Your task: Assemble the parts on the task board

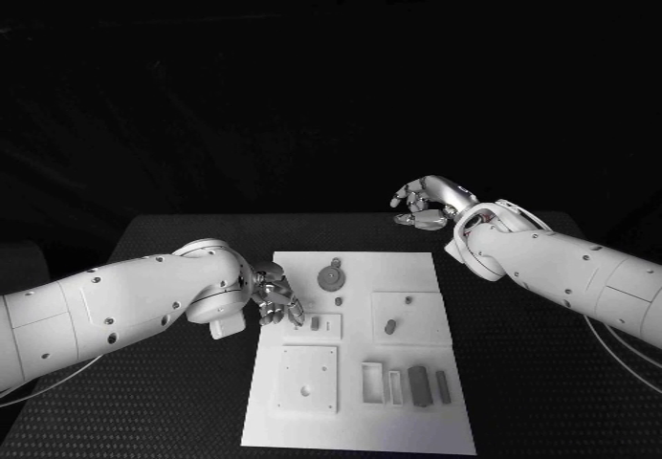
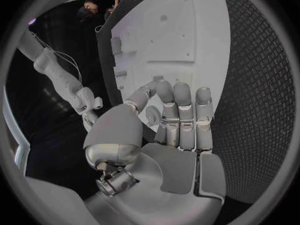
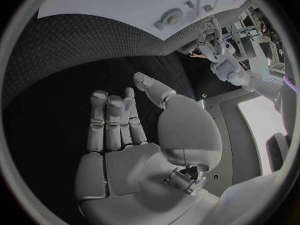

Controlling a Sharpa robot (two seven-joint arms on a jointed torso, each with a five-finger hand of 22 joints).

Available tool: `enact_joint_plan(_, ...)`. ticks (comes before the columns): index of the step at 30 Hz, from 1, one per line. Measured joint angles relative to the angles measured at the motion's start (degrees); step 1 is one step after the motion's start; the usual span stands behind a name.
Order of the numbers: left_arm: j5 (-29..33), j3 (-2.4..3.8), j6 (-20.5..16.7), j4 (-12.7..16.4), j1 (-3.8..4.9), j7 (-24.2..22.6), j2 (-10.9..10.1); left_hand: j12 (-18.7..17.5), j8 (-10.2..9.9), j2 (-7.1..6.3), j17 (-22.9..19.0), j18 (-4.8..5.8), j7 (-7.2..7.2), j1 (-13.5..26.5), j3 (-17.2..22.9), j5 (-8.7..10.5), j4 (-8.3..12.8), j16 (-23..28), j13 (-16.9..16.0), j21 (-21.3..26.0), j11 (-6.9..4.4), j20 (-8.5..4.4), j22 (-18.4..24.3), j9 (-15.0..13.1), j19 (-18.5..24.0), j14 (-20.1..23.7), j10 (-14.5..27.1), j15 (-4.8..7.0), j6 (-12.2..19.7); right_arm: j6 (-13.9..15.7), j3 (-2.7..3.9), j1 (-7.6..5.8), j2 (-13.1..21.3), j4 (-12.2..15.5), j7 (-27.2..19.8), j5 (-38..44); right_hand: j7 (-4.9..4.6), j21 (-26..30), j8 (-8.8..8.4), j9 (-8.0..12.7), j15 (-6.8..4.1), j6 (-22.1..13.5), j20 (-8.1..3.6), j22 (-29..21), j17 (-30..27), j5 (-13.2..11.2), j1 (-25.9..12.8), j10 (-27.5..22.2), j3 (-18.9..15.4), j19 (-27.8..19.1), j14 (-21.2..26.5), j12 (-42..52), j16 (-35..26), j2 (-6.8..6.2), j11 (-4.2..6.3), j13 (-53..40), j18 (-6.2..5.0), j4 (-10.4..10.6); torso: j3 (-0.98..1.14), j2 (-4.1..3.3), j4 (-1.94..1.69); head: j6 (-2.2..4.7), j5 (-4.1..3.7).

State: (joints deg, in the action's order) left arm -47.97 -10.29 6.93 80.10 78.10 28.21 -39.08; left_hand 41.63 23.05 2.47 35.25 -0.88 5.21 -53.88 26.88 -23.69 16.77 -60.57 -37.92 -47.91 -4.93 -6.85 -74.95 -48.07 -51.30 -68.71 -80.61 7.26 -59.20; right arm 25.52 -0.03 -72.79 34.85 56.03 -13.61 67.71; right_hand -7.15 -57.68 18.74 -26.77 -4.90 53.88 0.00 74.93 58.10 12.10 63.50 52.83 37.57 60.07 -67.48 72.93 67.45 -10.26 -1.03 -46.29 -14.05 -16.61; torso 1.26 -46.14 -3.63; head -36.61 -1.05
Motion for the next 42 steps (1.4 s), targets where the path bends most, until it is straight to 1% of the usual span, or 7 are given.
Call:
enact_joint_plan(10, -2.5, -1.27, 0.0, -0.3, 0.03, 1.2, 1.0, 0.7, -0.1, -0.15, 0.4, 0.00, -0.34, 0.5, -0.1, -0.24, 0.1, -0.6, -0.5, -0.7, -0.42, 0.00, 0.0, -0.6, 0.0, -0.1, -0.6, 0.08, -0.7, 0.0, 0.10, -0.07, -0.2, -0.7, 0.0, -0.1, 0.10, 0.0, -0.22, 0.0, 0.00, -0.1, 0.00, 0.0, 0.0, 0.3, -0.2, 0.0, 0.0, 0.0, 0.0, 0.0, 0.0, -0.22, 0.00, 0.0, -0.01, 0.0, -0.02, 0.01, 0.04, -0.47, 0.24)
enact_joint_plan(20, -4.1, -1.44, 0.0, -1.3, 0.03, 1.5, 1.5, 1.1, 0.1, 0.14, 0.6, 0.00, -0.37, 0.8, 0.1, -0.25, -0.1, -0.9, -0.8, -0.9, -0.48, 0.00, 0.0, -0.6, 0.0, -0.1, -0.7, 0.08, -0.7, 0.0, 0.12, -0.07, -0.2, -0.4, 0.0, -0.1, 0.11, 0.0, -0.22, 0.0, 0.00, -0.1, 0.01, 0.0, 0.0, 0.3, -0.2, -0.2, 0.0, 0.0, 0.0, 0.0, 0.0, -0.22, -0.20, 0.0, -0.01, 0.0, -0.03, -0.01, 0.10, -0.36, 0.25)
enact_joint_plan(22, -4.3, -1.44, 0.0, -1.6, 0.03, 1.5, 1.7, 1.1, 0.1, 0.14, 0.6, 0.00, -0.40, 0.8, 0.1, -0.25, -0.1, -0.9, -0.8, -1.1, -0.42, 0.00, 0.0, -0.6, 0.0, -0.1, -0.8, 0.08, -0.8, 0.0, 0.13, -0.07, -0.2, -0.4, 0.0, -0.2, 0.08, 0.1, -0.22, 0.0, 0.08, -0.3, 0.01, 0.0, 0.0, 0.6, -0.2, -0.2, 0.0, 0.0, 0.1, 0.0, 0.0, -0.22, -0.21, 0.0, -0.01, 0.0, -0.03, -0.02, 0.10, -0.49, -0.09)
enact_joint_plan(25, -4.5, -1.44, 0.0, -2.0, 0.03, 1.5, 1.8, 1.1, 0.1, 0.15, 0.6, 0.00, -0.40, 0.8, 0.1, -0.24, -0.1, -0.9, -0.9, -1.1, -0.49, 0.00, 0.0, -0.9, 0.0, -0.1, -0.9, 0.08, -0.8, 0.0, 0.13, -0.07, -0.2, -0.3, 0.0, -0.4, -0.14, 0.5, -0.51, -0.1, 0.23, -0.7, 0.49, 0.0, -0.2, 0.6, -0.5, -1.1, 0.3, -0.7, 1.0, -0.3, -0.4, -0.46, -0.37, 0.2, -0.05, 0.0, -0.04, -0.02, 0.08, -0.58, -0.34)
enact_joint_plan(27, -4.6, -1.44, 0.0, -2.4, 0.02, 1.5, 2.0, 1.1, 0.1, 0.15, 0.6, 0.00, -0.39, 0.7, 0.1, -0.24, -0.1, -0.9, -0.9, -1.1, -0.49, 0.00, 0.0, -0.9, 0.0, -0.1, -0.9, 0.08, -0.8, 0.0, 0.13, -0.07, -0.2, -0.1, 0.0, -0.5, -0.19, 0.8, -0.65, -0.1, 0.31, -0.7, 0.40, 0.0, -0.4, 0.6, -0.5, -1.2, 0.3, -1.1, 1.2, -0.4, -0.6, -0.45, -0.40, 0.4, -0.06, 0.0, -0.07, -0.03, 0.08, -0.60, -0.36)
enact_joint_plan(32, -4.7, -1.74, 0.0, -2.7, -0.01, 1.5, 2.3, 1.1, 0.1, 0.16, 0.6, 0.00, -0.31, 0.7, 0.0, -0.44, -0.2, -0.9, -0.9, -1.1, -0.48, 0.00, 0.0, -0.9, 0.0, -0.1, -0.9, 0.08, -0.9, 0.0, 0.13, -0.07, -0.2, 0.0, 0.0, -0.7, -0.83, 1.9, -0.99, -0.2, 0.70, -1.4, 1.21, 0.0, -1.0, 0.6, -0.5, -2.5, 0.3, -2.5, 2.6, -1.5, -1.8, -0.45, -0.82, 1.2, -0.07, 0.0, -0.07, -0.04, 0.12, -0.57, -0.27)
enact_joint_plan(42, -4.7, -1.81, 0.0, -3.4, -0.12, 1.3, 2.6, 1.4, 0.0, 0.16, 0.6, 0.00, -0.44, 0.7, 0.0, -0.44, -0.2, -0.9, -0.9, -1.1, -0.58, 0.00, 0.0, -1.8, 0.0, -0.1, -1.2, 0.08, -1.1, 0.0, 0.13, -0.07, -0.2, 0.4, -0.1, -0.8, -0.82, 1.9, -0.99, -0.3, 0.70, -1.4, 1.21, 0.0, -1.1, 0.6, -0.5, -2.5, 0.3, -2.5, 2.6, -1.5, -1.8, -0.45, -0.82, 1.4, -0.09, 0.0, -0.04, -0.02, 0.07, -0.51, -0.36)
